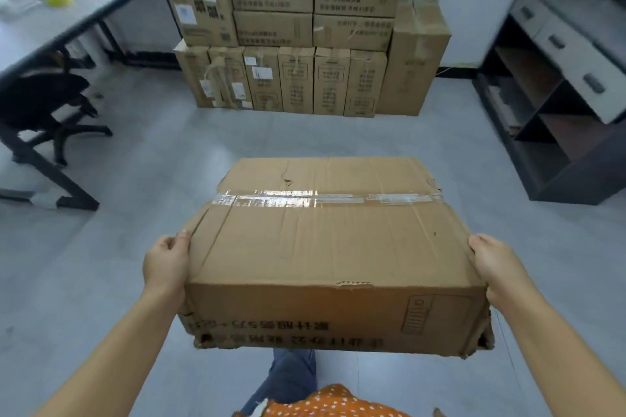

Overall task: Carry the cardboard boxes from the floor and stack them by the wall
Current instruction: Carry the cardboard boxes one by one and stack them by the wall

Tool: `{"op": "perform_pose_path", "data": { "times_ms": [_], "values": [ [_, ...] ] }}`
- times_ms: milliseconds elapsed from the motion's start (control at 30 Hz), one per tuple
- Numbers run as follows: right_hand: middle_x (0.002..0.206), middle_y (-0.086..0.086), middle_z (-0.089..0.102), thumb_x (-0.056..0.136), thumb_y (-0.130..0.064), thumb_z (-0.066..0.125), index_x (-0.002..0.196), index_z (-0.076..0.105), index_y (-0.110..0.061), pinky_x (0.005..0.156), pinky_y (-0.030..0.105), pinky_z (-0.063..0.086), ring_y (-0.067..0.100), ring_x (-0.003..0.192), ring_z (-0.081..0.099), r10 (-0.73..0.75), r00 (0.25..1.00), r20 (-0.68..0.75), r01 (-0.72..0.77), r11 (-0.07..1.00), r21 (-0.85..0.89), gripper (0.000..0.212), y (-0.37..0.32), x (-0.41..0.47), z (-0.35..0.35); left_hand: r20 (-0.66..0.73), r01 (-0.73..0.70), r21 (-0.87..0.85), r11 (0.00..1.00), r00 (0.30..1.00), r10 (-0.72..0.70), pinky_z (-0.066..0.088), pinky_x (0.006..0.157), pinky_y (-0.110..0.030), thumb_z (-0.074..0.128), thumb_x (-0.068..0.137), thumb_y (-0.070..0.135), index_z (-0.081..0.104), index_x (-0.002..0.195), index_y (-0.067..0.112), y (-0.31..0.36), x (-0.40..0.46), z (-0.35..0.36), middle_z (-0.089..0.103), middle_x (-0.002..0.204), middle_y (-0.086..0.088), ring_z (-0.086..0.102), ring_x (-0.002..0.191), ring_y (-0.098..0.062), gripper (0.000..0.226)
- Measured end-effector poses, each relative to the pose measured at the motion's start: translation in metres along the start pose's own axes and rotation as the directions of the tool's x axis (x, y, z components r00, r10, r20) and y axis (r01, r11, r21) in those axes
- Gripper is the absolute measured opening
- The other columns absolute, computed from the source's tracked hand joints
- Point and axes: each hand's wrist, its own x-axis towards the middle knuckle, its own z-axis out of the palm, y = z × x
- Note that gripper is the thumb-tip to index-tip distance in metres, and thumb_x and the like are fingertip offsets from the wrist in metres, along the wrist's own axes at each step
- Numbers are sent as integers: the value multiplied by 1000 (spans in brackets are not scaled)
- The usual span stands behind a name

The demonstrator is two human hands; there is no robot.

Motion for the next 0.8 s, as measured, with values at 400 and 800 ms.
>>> {"op": "perform_pose_path", "data": {
  "times_ms": [400,800],
  "values": [
    [85,19,46,100,-15,35,93,47,14,65,34,25,25,75,41,-4,995,-103,11,998,68,33,-193,192,92,38,-126,-3,992,991,126,28,56,-36,49,97,35,53,78,-2,173,261,122,45,68,-10,38,65,-24,42],
    [84,14,45,98,-15,37,83,49,5,68,33,28,24,74,41,-16,995,-96,30,989,146,28,-329,429,131,72,-89,-36,995,993,92,32,66,-37,47,97,36,56,88,1,297,430,290,47,82,-17,42,74,-25,37]
  ]
}}
